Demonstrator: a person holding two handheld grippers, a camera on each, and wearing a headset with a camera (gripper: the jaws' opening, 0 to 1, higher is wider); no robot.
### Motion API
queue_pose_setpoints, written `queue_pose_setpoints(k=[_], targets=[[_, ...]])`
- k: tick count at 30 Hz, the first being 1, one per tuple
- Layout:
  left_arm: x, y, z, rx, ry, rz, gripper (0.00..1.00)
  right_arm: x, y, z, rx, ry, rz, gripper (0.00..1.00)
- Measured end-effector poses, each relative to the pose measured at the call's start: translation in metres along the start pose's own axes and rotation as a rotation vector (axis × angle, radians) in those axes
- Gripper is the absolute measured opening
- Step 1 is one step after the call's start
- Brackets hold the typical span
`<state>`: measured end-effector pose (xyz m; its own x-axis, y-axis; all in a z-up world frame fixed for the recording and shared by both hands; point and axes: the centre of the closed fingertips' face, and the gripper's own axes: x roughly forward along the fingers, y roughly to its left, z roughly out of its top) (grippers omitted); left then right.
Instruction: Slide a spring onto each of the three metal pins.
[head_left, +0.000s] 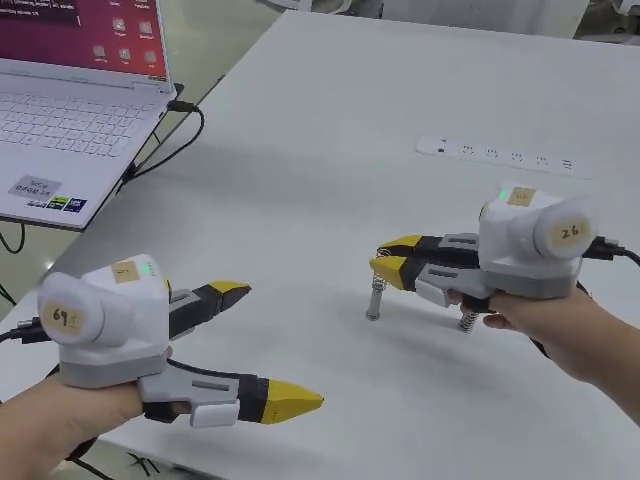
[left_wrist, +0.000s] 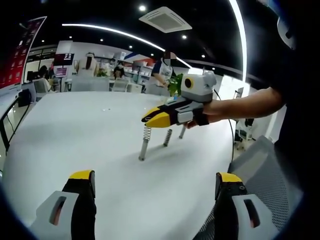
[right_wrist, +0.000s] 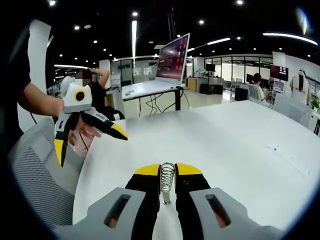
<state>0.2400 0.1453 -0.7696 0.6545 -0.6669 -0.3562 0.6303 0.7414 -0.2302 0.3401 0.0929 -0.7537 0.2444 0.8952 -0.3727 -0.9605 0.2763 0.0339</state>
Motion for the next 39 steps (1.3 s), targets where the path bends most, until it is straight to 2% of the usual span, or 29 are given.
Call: queue_pose_setpoints(k=[20,39], targets=[[-0.001,0.000,-0.001,-0.002,0.005,-0.001,0.97,0.002,0.000,-0.005,0.009,0.012,0.003,0.08],[0.000,-0.001,-0.003,-0.005,0.009,-0.002,0.96,0.008,0.002,-0.018,-0.009,0.056,0.010,0.08]])
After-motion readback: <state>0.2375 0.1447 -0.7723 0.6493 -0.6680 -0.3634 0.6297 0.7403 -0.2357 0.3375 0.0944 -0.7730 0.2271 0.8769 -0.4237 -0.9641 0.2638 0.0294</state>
